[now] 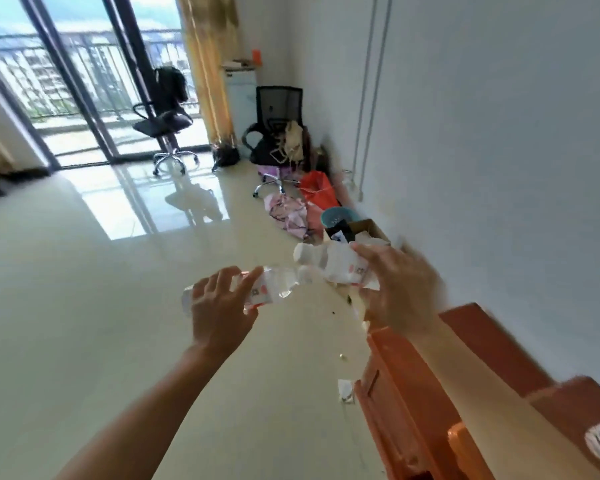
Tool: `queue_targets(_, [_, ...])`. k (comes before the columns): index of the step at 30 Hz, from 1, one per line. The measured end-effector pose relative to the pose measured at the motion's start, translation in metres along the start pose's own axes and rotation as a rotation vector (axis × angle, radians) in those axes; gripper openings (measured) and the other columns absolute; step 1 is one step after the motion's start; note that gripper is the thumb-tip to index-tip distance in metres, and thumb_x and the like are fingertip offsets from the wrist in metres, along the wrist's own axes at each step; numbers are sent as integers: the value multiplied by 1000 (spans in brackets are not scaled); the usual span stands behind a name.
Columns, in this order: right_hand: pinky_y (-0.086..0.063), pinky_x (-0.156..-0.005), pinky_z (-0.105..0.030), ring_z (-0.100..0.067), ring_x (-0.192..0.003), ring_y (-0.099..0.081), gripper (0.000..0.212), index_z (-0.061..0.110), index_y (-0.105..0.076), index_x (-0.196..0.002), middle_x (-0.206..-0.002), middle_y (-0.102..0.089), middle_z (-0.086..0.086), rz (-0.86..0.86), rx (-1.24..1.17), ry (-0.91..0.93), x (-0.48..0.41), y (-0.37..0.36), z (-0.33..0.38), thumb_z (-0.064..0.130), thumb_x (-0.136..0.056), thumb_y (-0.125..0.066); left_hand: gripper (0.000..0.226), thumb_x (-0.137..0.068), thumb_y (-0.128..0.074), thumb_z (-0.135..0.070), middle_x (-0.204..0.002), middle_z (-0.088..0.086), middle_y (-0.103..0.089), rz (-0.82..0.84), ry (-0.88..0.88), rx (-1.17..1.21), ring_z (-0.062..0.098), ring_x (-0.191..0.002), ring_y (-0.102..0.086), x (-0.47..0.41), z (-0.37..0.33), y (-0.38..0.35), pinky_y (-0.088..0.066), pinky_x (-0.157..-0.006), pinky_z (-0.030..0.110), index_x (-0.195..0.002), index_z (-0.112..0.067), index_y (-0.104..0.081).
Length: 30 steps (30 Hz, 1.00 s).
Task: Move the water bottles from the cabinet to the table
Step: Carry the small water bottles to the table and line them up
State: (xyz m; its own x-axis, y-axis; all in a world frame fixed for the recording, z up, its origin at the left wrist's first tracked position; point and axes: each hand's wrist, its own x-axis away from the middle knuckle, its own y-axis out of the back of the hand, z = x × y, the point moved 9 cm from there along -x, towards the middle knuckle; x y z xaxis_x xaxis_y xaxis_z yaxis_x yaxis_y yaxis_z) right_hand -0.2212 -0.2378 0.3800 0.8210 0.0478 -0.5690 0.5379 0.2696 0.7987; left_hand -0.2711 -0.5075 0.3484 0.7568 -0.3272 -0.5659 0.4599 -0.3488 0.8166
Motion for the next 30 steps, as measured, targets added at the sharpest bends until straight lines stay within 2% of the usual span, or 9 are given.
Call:
queue_targets(3, [-54, -81, -48, -34, -104, -65, 87, 32, -44, -142, -124, -64, -8, 30, -76, 80, -61, -57, 89, 23, -68, -90, 90, -48, -90, -14, -108, 9, -62, -28, 73, -104, 35, -95, -63, 11, 107, 28, -45, -84, 47, -128, -31, -54])
queue_targets(8, [-58, -80, -52, -36, -104, -66, 88, 30, -45, -142, -124, -64, -12, 70, -219, 238, -142, -153, 242, 18, -68, -90, 80, -51, -88, -16, -109, 9, -61, -82, 247, -278, 34, -98, -60, 47, 266, 77, -42, -83, 47, -127, -25, -64])
queue_targets(13, [-57, -76, -45, -34, -96, -68, 83, 25, -55, -141, -121, -66, -10, 133, -304, 376, -192, -238, 363, 19, -66, -90, 77, -52, -87, -19, -105, 8, -61, -82, 396, -388, 32, -91, -60, 88, 380, 106, -42, -75, 42, -126, -24, -65])
queue_targets(17, [-57, -72, -41, -32, -92, -69, 85, 27, -56, -140, -120, -67, -8, 195, -388, 513, -237, -319, 452, 19, -63, -90, 82, -51, -87, -23, -99, 8, -62, -51, 583, -443, 33, -83, -61, 105, 467, 117, -42, -66, 39, -128, -25, -57])
queue_targets(20, [-58, -73, -44, -33, -92, -69, 88, 30, -52, -143, -121, -66, -7, 200, -452, 614, -282, -381, 520, 19, -64, -90, 86, -52, -91, -28, -95, 10, -62, -25, 706, -519, 34, -79, -62, 102, 537, 124, -46, -64, 40, -129, -24, -54])
queue_targets(23, [-58, -78, -48, -33, -98, -68, 88, 35, -44, -148, -126, -63, -5, 285, -507, 681, -333, -438, 588, 22, -70, -84, 85, -53, -93, -34, -94, 12, -63, 5, 864, -581, 32, -77, -63, 95, 608, 138, -50, -61, 40, -129, -18, -61])
queue_targets(30, [-56, -84, -53, -34, -110, -63, 85, 43, -22, -153, -136, -56, -3, 359, -621, 869, -415, -506, 754, 36, -86, -74, 82, -56, -91, -32, -93, 12, -63, -158, 1148, -727, 33, -76, -63, 106, 713, 199, -52, -61, 40, -130, -13, -62])
